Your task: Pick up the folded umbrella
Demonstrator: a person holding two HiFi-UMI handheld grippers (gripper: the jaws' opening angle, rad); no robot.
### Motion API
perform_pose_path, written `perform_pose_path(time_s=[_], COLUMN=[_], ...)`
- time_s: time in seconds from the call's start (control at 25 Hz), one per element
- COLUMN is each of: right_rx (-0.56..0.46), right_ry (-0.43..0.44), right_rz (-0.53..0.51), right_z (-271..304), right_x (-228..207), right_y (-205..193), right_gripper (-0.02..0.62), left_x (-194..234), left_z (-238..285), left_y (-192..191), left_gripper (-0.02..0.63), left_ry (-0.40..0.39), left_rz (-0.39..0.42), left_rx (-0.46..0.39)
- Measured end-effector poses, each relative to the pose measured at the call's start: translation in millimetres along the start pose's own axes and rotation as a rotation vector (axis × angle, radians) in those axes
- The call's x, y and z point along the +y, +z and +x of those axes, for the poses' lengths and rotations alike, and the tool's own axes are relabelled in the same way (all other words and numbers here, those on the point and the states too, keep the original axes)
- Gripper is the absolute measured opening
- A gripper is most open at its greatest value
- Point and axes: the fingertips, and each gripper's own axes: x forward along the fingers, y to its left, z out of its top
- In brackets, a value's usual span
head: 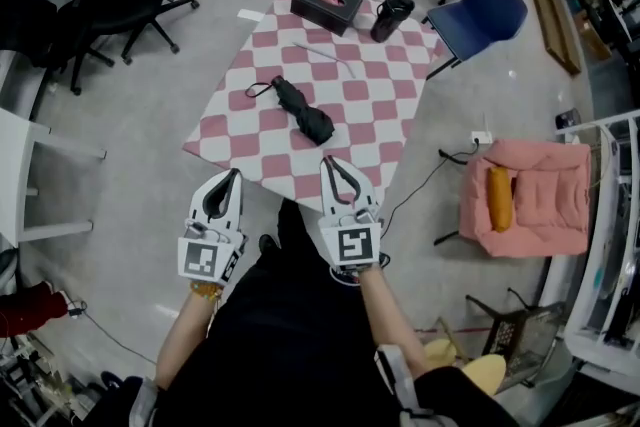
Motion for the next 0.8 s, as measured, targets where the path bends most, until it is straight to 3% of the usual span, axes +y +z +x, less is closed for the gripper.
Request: perform_pose_path(time_s=[0.36,0.68,0.8], right_rx=[-0.018,0.110,0.174], right_ry=[0.031,0.077,0.099], right_rz=[0.019,0.026,-0.028], right_z=[93,142,157], right_x=[-74,-72,-67], right_y=[-3,-27,-52], right_gripper=[0.018,0.018,0.018], left_x=[22,50,60], left_z=[86,132,148], left_y=[10,16,7], left_gripper=[0.014,0.014,0.014], left_ry=[0.018,-0.004,-0.051], left_rz=[0.037,0.017,0.004], left_rx=[0.030,0.004,0.013])
